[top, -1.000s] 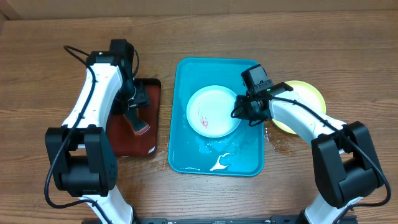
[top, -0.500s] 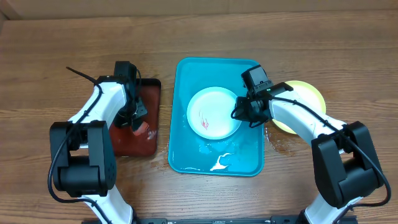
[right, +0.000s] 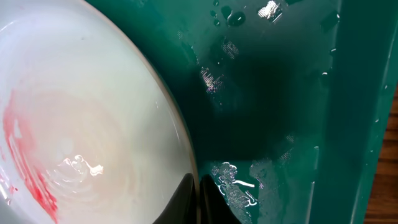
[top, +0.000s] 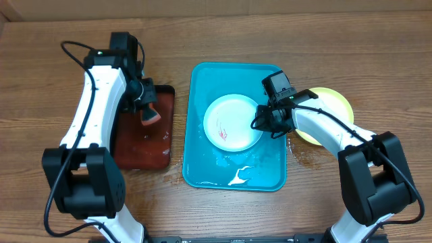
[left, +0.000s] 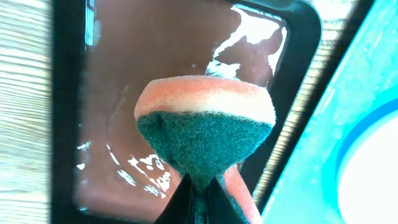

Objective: Clean dirty plates on tray and stack at the side
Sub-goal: 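Grasp the green sponge in the black tray with the left gripper, then scrub the white plate with the sponge in the left gripper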

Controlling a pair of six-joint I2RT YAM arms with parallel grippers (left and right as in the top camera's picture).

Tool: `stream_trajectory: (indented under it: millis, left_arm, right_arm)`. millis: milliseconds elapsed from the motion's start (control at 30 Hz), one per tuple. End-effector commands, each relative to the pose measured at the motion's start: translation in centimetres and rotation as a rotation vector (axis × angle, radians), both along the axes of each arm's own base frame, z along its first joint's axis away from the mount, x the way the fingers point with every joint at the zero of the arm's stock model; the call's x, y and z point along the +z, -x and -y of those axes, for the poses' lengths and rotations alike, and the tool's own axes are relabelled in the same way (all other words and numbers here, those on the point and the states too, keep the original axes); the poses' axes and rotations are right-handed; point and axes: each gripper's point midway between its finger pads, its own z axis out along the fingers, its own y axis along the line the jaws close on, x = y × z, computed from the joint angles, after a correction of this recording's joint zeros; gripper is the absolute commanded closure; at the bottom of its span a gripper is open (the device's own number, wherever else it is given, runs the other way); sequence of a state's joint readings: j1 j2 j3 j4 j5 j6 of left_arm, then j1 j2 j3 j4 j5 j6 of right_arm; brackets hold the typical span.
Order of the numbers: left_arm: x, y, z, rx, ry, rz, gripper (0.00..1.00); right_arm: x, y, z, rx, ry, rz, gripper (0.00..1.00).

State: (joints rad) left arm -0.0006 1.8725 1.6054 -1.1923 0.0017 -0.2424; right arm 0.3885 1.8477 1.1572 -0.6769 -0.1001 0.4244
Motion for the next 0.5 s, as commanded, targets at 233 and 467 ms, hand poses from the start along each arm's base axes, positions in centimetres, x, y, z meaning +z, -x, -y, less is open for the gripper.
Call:
stream_trajectory:
  millis: [233,467]
  left_arm:
    - [-1.4,0.5,-0.9,-0.049,-0.100,-0.010,0.96]
    - [1.5,-0.7,9.0,-0.214,0.182,0.069,0.96]
  right_arm:
    - [-0.2,0.1,0.1,0.031,0.015,0.006,0.96]
    - [-0.1,0.0,0.0,0.030,0.013,0.011,0.96]
